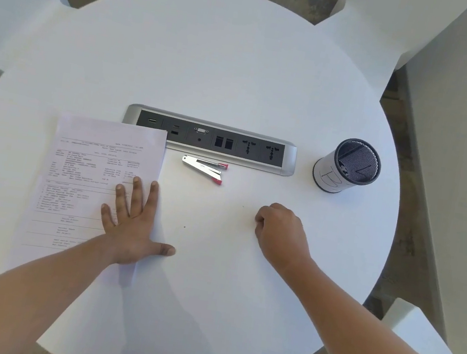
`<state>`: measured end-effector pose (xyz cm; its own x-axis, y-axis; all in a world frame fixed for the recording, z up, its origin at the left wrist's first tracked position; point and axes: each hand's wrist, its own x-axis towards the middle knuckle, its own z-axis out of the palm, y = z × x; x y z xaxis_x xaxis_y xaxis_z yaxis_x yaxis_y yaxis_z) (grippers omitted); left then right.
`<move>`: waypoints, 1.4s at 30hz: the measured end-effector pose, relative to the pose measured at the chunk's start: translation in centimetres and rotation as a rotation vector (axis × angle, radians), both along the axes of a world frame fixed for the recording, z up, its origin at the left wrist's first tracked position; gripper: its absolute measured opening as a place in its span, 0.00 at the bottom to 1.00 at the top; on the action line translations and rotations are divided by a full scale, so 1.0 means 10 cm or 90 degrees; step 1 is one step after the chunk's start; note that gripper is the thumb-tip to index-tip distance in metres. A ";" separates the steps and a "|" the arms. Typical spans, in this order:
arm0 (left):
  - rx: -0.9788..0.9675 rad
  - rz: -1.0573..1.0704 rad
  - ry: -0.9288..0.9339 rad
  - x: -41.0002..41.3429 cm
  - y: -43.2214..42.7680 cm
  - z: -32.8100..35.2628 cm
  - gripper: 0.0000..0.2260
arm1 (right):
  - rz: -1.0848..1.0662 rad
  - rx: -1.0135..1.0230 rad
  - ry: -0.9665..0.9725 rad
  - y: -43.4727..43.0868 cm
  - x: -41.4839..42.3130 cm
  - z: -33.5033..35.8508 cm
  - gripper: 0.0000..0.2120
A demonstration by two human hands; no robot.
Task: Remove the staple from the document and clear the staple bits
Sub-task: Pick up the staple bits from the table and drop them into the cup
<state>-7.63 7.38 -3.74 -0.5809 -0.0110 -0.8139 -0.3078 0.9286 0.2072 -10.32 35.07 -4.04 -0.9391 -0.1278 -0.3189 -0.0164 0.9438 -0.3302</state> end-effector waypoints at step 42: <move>0.014 0.011 -0.006 0.01 -0.04 -0.06 0.63 | -0.382 -0.100 0.164 1.12 -1.04 0.97 0.11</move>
<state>-7.49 6.96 -4.38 -0.5731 -0.0027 -0.8195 -0.3263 0.9181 0.2251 -20.75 46.25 5.62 -0.9054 0.4138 -0.0949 0.3995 0.7549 -0.5202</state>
